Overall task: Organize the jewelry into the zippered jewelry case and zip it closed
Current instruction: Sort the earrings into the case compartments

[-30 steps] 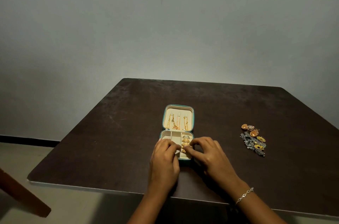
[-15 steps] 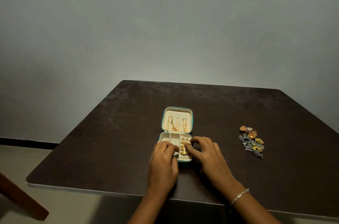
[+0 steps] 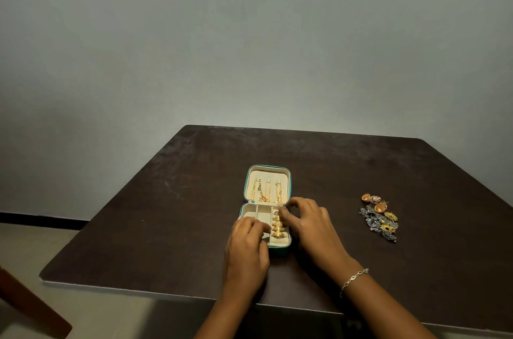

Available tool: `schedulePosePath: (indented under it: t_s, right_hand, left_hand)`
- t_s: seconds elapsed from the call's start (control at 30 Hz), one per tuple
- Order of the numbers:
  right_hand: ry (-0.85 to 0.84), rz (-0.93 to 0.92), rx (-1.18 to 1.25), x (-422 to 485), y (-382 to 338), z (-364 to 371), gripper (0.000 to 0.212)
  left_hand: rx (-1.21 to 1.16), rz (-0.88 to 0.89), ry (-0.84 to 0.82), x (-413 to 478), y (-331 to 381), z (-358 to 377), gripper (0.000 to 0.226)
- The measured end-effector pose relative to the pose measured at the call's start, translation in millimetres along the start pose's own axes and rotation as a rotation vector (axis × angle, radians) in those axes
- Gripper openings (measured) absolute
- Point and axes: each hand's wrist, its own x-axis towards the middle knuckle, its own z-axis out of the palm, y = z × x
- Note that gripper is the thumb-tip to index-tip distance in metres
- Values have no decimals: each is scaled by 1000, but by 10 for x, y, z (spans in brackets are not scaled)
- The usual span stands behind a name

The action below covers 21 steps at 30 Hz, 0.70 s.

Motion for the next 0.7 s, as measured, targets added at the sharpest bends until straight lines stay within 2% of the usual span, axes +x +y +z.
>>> schedulePosePath:
  t_s: [0.17,0.23,0.37,0.5,0.7]
  right_hand:
    - [-37,13,50,2,6,17,41]
    - [-33,12,80,-9,15,36,45]
    - [-51,34,104,-73,74,23,68]
    - [-10,-12,159,-198,130,-78,62]
    - [-33,-110,147,-485,283,-216,65]
  left_hand:
    - [1,14,0,-8,-2,-2,25]
    - [0,10,-7,-9,-3,0,29]
    - [-16,-5,-9,-13,-5,-3,28]
    - [-15,27,40,-18,15,-7,18]
    - [-21,72,103,-32,36,-1,26]
